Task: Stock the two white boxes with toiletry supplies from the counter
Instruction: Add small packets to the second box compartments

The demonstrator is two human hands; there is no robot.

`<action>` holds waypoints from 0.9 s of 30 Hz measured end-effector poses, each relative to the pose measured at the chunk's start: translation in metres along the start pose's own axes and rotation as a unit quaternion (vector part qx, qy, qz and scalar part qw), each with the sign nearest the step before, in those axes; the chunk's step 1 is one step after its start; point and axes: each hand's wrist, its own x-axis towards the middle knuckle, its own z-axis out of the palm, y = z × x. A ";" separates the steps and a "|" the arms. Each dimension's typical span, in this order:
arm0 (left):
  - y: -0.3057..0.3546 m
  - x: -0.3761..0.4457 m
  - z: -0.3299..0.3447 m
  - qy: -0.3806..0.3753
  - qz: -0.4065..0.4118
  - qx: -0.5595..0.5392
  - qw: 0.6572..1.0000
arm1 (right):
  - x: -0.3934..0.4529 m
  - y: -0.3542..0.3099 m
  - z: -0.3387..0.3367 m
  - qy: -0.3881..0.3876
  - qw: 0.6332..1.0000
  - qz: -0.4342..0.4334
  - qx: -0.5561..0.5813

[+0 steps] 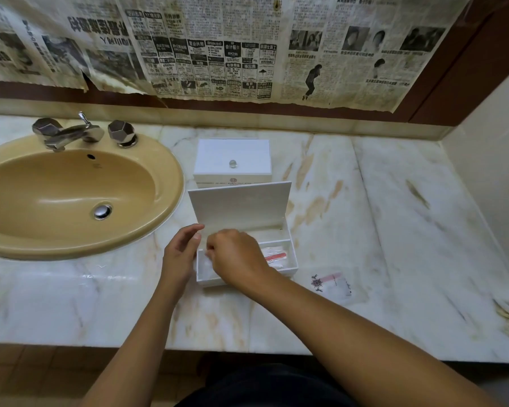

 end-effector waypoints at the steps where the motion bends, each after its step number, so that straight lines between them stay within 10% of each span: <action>1: 0.001 0.000 0.000 -0.001 0.002 0.006 1.000 | 0.001 0.001 0.006 -0.018 1.000 0.004 -0.015; 17: 0.002 0.000 0.002 0.005 0.009 0.027 1.000 | -0.018 -0.002 0.013 -0.060 0.997 -0.021 -0.042; 27: 0.001 0.001 0.001 -0.004 0.004 0.008 1.000 | -0.019 0.002 0.023 -0.217 0.975 0.012 -0.054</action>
